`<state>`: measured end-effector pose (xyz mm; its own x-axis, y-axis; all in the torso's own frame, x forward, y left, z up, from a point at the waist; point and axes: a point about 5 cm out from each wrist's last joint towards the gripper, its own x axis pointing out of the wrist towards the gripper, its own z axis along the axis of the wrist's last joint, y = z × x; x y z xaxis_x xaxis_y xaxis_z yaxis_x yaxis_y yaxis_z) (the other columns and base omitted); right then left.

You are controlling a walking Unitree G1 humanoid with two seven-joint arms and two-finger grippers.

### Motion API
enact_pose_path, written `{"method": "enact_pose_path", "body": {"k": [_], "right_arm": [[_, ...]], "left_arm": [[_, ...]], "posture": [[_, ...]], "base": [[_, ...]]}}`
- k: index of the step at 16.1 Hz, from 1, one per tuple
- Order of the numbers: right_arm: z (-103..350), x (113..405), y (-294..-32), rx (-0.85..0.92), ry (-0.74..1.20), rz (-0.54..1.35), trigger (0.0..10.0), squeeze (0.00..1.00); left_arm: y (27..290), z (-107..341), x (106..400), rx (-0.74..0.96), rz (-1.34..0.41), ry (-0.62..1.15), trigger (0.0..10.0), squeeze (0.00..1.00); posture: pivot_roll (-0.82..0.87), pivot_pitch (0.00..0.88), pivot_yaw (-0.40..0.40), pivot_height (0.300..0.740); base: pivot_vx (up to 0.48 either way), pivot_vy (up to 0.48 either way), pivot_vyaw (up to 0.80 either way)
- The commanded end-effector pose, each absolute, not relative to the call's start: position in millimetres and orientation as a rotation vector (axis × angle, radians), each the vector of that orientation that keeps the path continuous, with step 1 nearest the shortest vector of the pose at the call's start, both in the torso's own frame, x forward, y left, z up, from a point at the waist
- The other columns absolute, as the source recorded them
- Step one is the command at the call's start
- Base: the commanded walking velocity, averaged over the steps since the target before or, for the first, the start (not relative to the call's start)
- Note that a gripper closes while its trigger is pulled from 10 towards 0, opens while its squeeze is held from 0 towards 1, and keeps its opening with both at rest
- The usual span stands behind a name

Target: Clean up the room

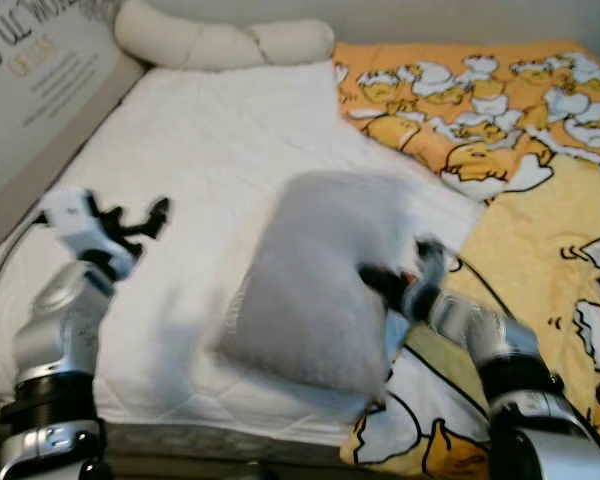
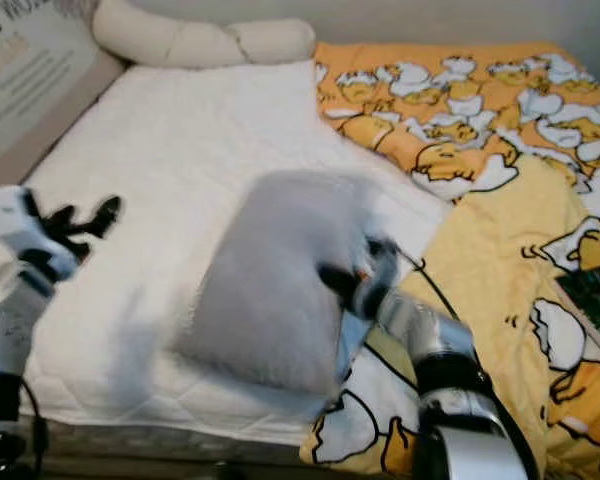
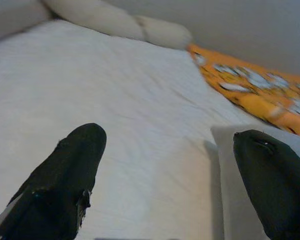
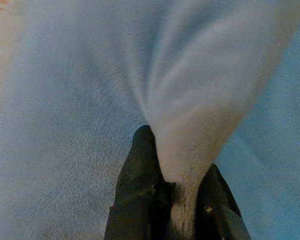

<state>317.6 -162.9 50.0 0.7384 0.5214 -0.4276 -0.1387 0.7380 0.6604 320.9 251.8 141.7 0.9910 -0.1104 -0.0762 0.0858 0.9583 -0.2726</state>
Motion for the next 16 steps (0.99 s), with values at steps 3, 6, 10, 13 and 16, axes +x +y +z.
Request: {"method": "enact_pose_path", "body": {"k": [3,6,10,13,16], "right_arm": [[21.0,298.5,-188.9,0.495,0.725,0.292,0.0,0.00],[9.6,291.9,-191.1,0.321,0.776,0.341,0.0,0.00],[8.3,294.0,-187.2,0.294,0.768,0.357,0.0,0.00],[10.7,296.8,-185.7,0.279,0.753,0.388,0.0,0.00],[17.1,302.6,-183.9,0.266,0.736,0.431,0.0,0.00]], "left_arm": [[228.5,124.8,334.1,-0.165,-0.311,0.224,10.0,1.00],[214.8,124.9,356.7,-0.161,-0.351,0.243,10.0,1.00],[178.9,118.1,365.7,-0.273,-0.542,0.317,10.0,1.00],[155.3,108.2,356.1,-0.357,-0.797,0.402,10.0,1.00],[139.1,97.7,345.8,-0.419,-0.953,0.493,10.0,1.00]], "posture": [[0.00,0.000,0.089,0.740],[-0.01,0.000,0.099,0.740],[-0.01,0.000,0.104,0.740],[-0.02,0.000,0.102,0.740],[-0.01,0.000,0.094,0.740]], "base": [[0.000,0.000,0.00],[0.000,0.000,0.00],[0.000,0.000,0.00],[0.000,0.000,0.00],[0.000,0.000,0.00]]}}
